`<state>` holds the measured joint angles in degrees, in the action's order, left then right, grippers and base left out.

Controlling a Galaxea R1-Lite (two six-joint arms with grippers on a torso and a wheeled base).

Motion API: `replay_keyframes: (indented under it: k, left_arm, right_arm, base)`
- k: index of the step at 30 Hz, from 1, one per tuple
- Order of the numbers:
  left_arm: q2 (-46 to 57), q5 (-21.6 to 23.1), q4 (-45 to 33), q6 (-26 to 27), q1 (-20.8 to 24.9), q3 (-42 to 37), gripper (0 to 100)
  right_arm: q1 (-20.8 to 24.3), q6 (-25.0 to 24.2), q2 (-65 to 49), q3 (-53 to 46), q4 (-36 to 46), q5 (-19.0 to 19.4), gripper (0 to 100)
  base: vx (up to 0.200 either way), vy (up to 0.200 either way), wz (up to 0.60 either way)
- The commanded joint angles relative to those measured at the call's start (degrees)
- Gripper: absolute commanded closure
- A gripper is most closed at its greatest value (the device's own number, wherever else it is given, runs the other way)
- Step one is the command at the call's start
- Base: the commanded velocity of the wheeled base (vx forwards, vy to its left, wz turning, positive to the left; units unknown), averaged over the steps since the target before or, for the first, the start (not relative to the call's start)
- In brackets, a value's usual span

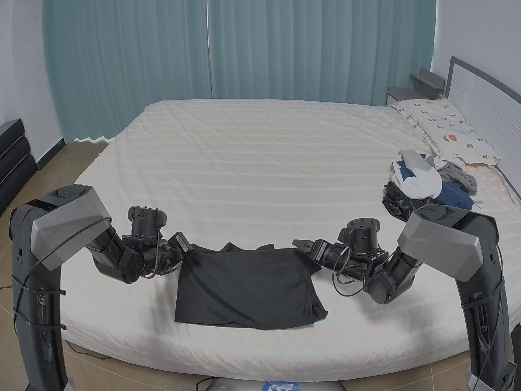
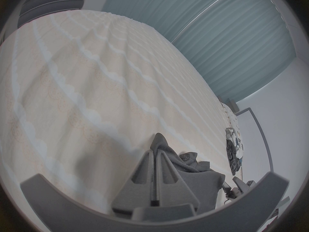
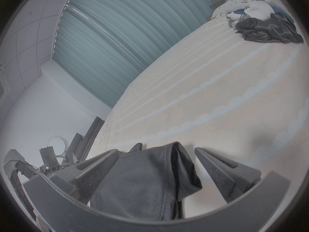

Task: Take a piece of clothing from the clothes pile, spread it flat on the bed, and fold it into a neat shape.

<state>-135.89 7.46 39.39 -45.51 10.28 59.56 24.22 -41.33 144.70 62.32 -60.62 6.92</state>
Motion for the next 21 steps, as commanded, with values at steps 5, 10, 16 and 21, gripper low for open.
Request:
replay_keyframes:
  k: [5, 10, 16, 21]
  left_arm:
    - [-0.34, 0.01, 0.08, -0.02, 0.01, -0.06, 100]
    - [-0.34, -0.08, -0.01, -0.02, -0.08, -0.06, 100]
    - [-1.13, -2.89, 0.25, 0.42, 0.01, 0.03, 100]
    - [-2.01, -4.12, 1.57, 0.68, 0.09, 0.03, 100]
  right_arm:
    - [0.21, 1.07, 3.74, 5.18, 2.09, -0.24, 100]
    - [-0.05, 1.95, 3.83, 5.27, 2.09, -1.39, 100]
    - [-1.2, 1.78, 4.01, 7.29, 1.47, -2.88, 100]
    - [-1.63, 1.86, 5.15, 9.05, 1.3, -4.64, 100]
  base:
    - [0.0, 0.0, 0.0]
    - [0.0, 0.0, 0.0]
    - [0.0, 0.0, 0.0]
    - [0.0, 0.0, 0.0]
